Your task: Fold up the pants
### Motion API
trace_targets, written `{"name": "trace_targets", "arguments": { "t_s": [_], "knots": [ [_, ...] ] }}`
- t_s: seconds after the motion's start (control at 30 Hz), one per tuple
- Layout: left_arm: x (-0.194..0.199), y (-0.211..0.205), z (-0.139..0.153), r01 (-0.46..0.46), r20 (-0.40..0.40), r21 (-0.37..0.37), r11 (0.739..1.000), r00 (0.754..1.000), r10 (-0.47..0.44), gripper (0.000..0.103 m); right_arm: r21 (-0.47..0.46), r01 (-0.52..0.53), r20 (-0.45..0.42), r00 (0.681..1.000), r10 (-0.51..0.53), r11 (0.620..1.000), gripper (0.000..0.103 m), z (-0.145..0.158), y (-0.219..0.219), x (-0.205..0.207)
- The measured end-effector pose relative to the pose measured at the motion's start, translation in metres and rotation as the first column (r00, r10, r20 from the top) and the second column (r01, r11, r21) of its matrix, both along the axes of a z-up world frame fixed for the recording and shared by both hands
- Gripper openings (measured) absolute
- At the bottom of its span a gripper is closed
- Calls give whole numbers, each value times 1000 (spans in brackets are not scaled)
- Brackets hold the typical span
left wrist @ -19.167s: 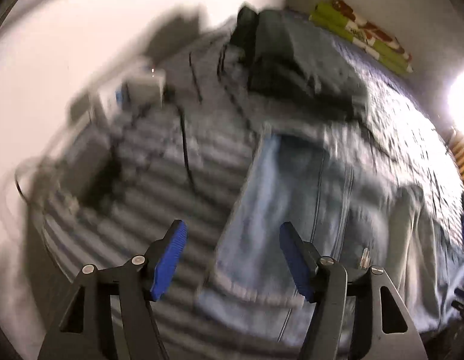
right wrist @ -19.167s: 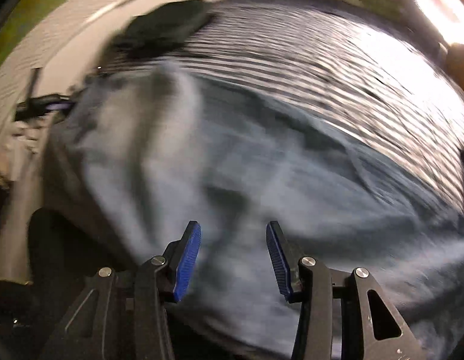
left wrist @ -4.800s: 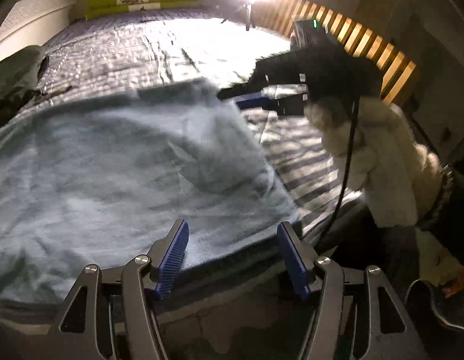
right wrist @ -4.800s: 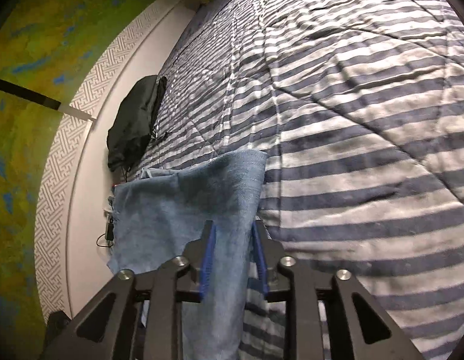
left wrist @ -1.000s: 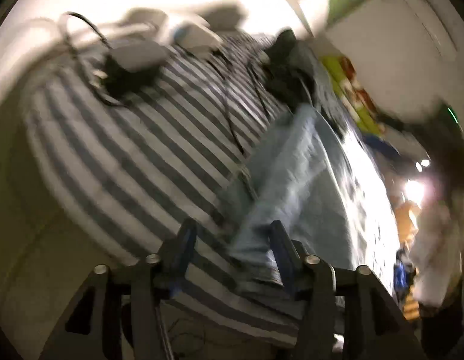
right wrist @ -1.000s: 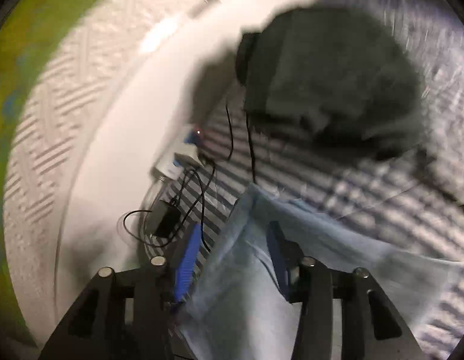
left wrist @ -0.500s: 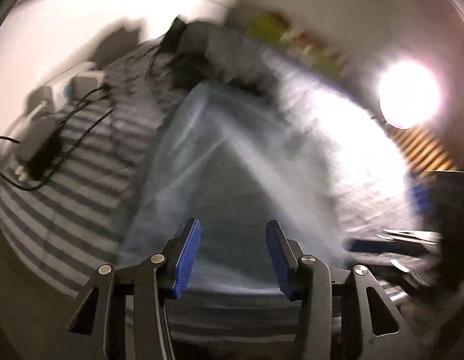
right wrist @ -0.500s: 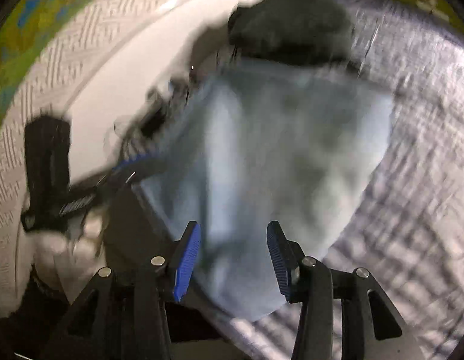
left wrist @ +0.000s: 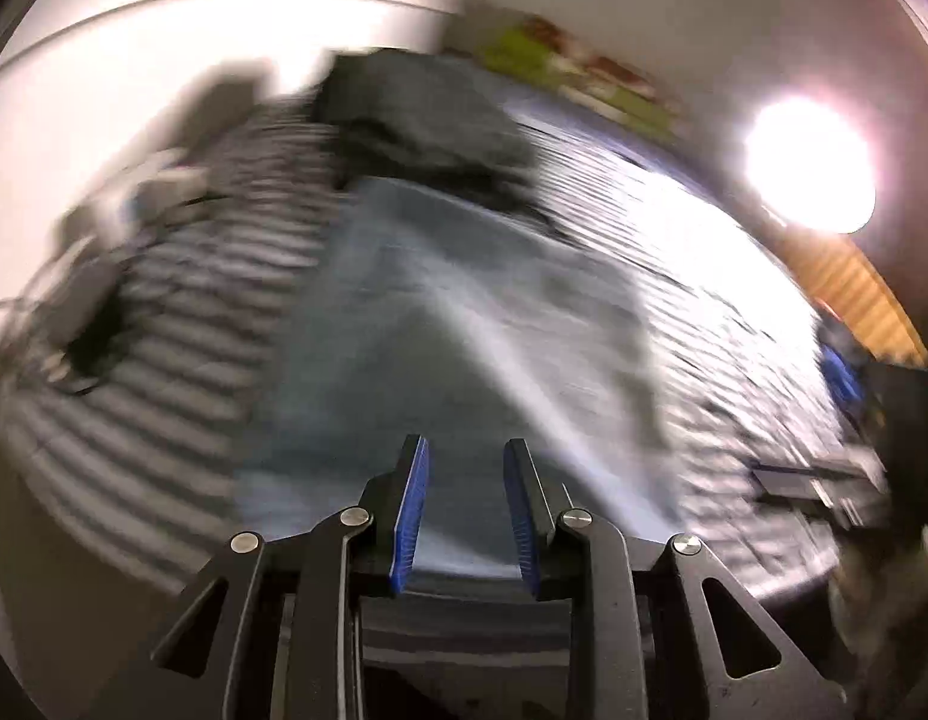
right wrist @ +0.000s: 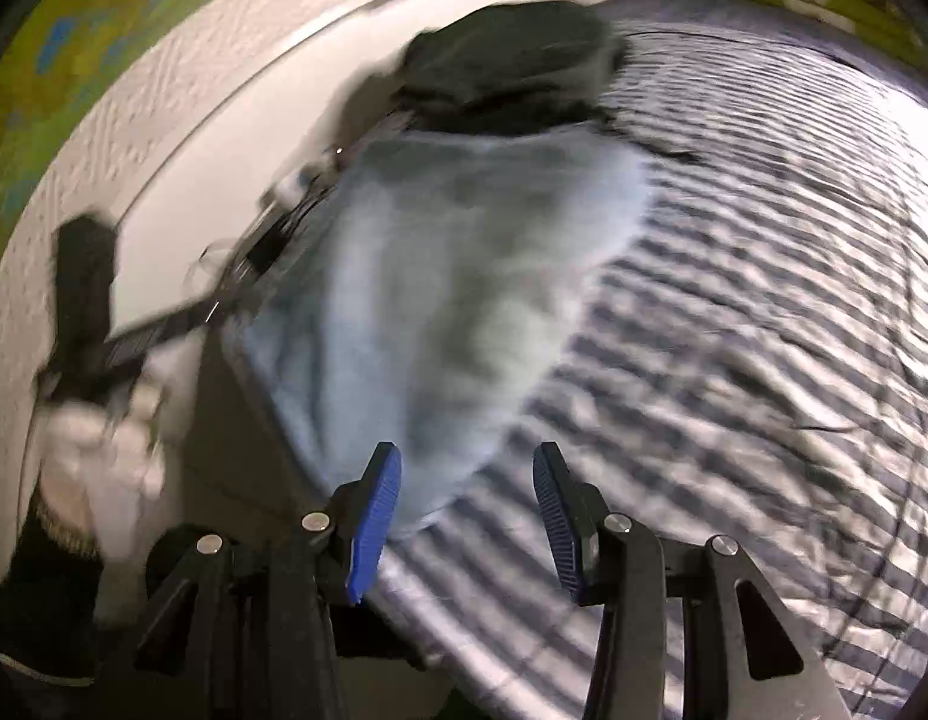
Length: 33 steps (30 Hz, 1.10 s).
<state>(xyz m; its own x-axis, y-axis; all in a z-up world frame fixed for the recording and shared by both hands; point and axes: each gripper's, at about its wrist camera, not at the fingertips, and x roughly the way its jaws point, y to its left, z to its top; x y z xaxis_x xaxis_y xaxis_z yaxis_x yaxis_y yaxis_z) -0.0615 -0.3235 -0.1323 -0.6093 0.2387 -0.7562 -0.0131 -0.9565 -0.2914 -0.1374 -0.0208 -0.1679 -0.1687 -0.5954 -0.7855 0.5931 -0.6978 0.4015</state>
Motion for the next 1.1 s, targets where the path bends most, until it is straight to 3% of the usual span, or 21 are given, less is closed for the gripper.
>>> {"name": "trace_targets", "arguments": {
  "t_s": [0.1, 0.17, 0.23, 0.3, 0.43, 0.57, 0.8, 0.87, 0.9, 1.0, 1.1],
  "knots": [
    [4, 42, -7, 128, 32, -10, 992, 991, -128, 28, -74, 69, -13, 997, -70, 995, 42, 6, 13, -16],
    [6, 50, -24, 140, 81, -51, 989, 987, -136, 28, -104, 94, -28, 995, -97, 990, 42, 9, 14, -23],
    [8, 42, -42, 129, 113, -37, 991, 986, -124, 27, -115, 115, -5, 993, -116, 987, 42, 6, 11, -33],
    [11, 34, -39, 102, 109, 1, 995, 989, -102, 25, -126, 118, 63, 992, -111, 985, 42, -2, 12, -41],
    [15, 25, -18, 32, 94, -90, 995, 995, -23, 30, -128, 87, 163, 984, -65, 988, 42, -22, 7, -39],
    [11, 10, -4, -9, 61, -73, 997, 998, 13, 35, -150, 55, 270, 963, -13, 987, 43, -46, -6, -27],
    [15, 44, 1, 127, 65, -102, 987, 991, -120, 49, -161, -60, 360, 926, 115, 985, 44, -65, -51, -12],
    [22, 56, 1, 162, 59, -126, 979, 986, -155, 54, -166, -53, 389, 914, 115, 985, 38, -59, -57, -19],
    [27, 62, 3, 181, 51, -131, 975, 983, -176, 57, -181, -48, 408, 905, 119, 982, 29, -55, -59, -24],
    [39, 84, 11, 244, 20, -160, 957, 970, -244, 67, -207, -32, 439, 890, 123, 978, 24, -39, -61, -36],
    [47, 112, 14, 301, -2, -264, 916, 950, -312, 73, -220, -32, 443, 887, 129, 975, 23, -24, -66, -39]
  ]
}}
